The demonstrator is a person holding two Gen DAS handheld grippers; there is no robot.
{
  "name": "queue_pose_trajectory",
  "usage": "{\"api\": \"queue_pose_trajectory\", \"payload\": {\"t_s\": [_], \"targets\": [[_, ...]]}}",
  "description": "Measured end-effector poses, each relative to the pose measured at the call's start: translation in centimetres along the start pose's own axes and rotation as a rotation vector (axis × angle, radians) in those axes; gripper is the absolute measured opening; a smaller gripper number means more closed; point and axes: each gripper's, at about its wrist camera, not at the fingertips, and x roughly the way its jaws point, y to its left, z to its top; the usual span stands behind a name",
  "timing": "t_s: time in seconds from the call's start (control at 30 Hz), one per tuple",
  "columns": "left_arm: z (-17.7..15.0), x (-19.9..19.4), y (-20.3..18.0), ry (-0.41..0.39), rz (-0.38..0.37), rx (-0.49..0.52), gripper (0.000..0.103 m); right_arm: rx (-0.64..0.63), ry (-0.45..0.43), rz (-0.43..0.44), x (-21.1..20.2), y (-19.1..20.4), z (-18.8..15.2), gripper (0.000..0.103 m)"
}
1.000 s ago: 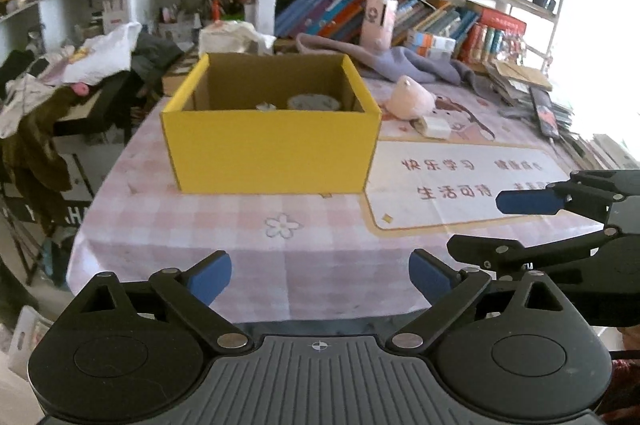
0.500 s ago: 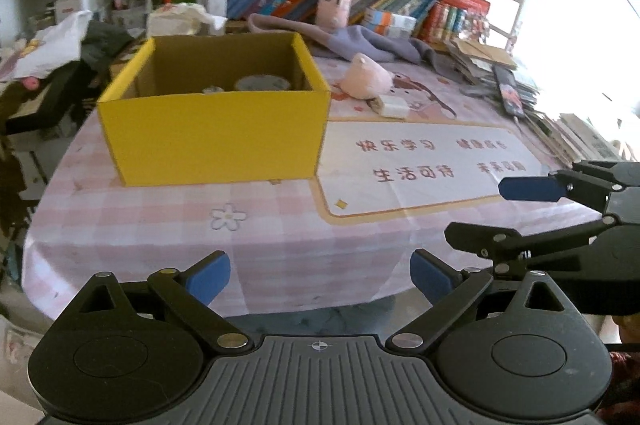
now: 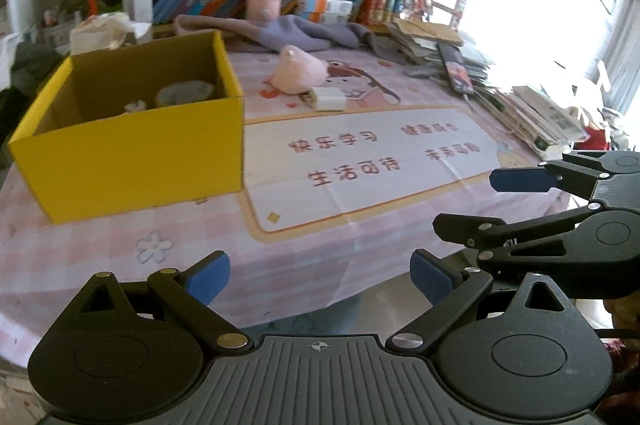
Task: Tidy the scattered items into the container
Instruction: 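Withdraw both open tools from the box toward the pink plush toy and white block, then grasp the white rectangular block with the left tool while the right tool grasps the pink plush toy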
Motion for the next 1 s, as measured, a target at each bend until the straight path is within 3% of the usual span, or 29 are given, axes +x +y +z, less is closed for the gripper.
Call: {"api": "queue_pose_trajectory", "payload": {"t_s": [0.53, 1.0], "targets": [[2.7, 3.9, -3.2, 0.023, -0.079, 0.08, 0.098, 0.09, 0.024, -0.062, 1.2, -4.7, 0.0, 0.07], [6.3, 9.1, -5.3, 0.049, -0.069, 0.09, 0.098, 0.117, 0.054, -0.045, 5.7, -10.1, 1.8, 0.07]]}}
